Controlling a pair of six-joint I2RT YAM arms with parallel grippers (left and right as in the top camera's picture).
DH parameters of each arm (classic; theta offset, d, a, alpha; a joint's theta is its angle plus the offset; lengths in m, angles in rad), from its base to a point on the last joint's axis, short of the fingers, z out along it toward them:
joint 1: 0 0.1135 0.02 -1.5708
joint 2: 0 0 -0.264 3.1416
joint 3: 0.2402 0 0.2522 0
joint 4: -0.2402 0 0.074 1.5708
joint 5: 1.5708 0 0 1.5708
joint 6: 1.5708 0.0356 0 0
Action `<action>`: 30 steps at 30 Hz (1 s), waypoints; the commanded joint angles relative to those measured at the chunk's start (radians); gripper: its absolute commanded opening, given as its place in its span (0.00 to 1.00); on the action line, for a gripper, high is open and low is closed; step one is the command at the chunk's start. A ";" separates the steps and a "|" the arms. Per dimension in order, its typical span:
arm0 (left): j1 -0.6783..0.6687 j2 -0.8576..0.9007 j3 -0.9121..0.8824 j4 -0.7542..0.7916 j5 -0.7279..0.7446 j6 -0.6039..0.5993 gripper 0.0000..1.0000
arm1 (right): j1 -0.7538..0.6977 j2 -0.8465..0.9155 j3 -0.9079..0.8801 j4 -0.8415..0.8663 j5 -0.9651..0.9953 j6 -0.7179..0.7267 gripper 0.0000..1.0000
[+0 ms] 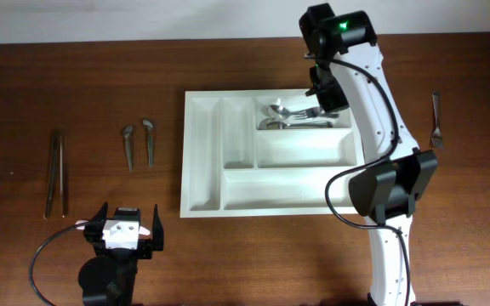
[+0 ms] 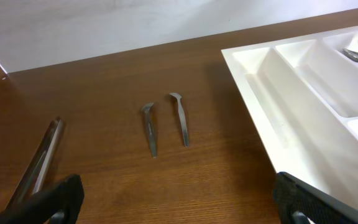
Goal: Pack container
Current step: 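Lower the fork into the middle compartment and open the right gripper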
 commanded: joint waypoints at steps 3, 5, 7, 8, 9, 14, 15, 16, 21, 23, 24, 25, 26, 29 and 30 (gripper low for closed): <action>0.004 -0.006 -0.006 0.003 0.011 -0.008 0.99 | 0.018 -0.041 -0.003 0.007 -0.133 0.061 0.04; 0.004 -0.006 -0.006 0.003 0.011 -0.008 0.99 | 0.022 -0.039 -0.003 0.008 -0.156 0.101 0.04; 0.004 -0.006 -0.006 0.003 0.011 -0.008 0.99 | 0.026 -0.037 -0.005 0.008 -0.156 0.135 0.07; 0.004 -0.006 -0.006 0.003 0.011 -0.008 0.99 | 0.029 -0.037 -0.009 0.009 -0.156 0.143 0.06; 0.004 -0.006 -0.006 0.003 0.011 -0.009 0.99 | 0.032 -0.037 -0.015 0.012 -0.156 0.158 0.07; 0.004 -0.006 -0.006 0.003 0.011 -0.008 0.99 | 0.049 -0.037 -0.089 0.063 -0.157 0.168 0.07; 0.004 -0.006 -0.006 0.003 0.011 -0.008 0.99 | 0.050 -0.037 -0.109 0.074 -0.155 0.172 0.07; 0.004 -0.006 -0.006 0.003 0.011 -0.008 0.99 | 0.051 -0.037 -0.132 0.083 -0.157 0.185 0.07; 0.004 -0.006 -0.006 0.003 0.011 -0.008 0.99 | 0.050 -0.037 -0.222 0.144 -0.213 0.216 0.07; 0.004 -0.006 -0.006 0.003 0.011 -0.008 0.99 | 0.050 -0.037 -0.241 0.163 -0.221 0.216 0.07; 0.004 -0.006 -0.006 0.003 0.011 -0.008 0.99 | 0.050 -0.037 -0.249 0.168 -0.219 0.223 0.07; 0.004 -0.006 -0.006 0.003 0.011 -0.008 0.99 | 0.050 -0.037 -0.256 0.168 -0.219 0.240 0.08; 0.004 -0.006 -0.006 0.003 0.011 -0.008 0.99 | 0.050 -0.037 -0.266 0.171 -0.219 0.251 0.08; 0.004 -0.006 -0.006 0.003 0.011 -0.009 0.99 | 0.050 -0.037 -0.300 0.179 -0.219 0.257 0.09; 0.004 -0.006 -0.006 0.003 0.011 -0.008 0.99 | 0.050 -0.037 -0.312 0.179 -0.218 0.257 0.09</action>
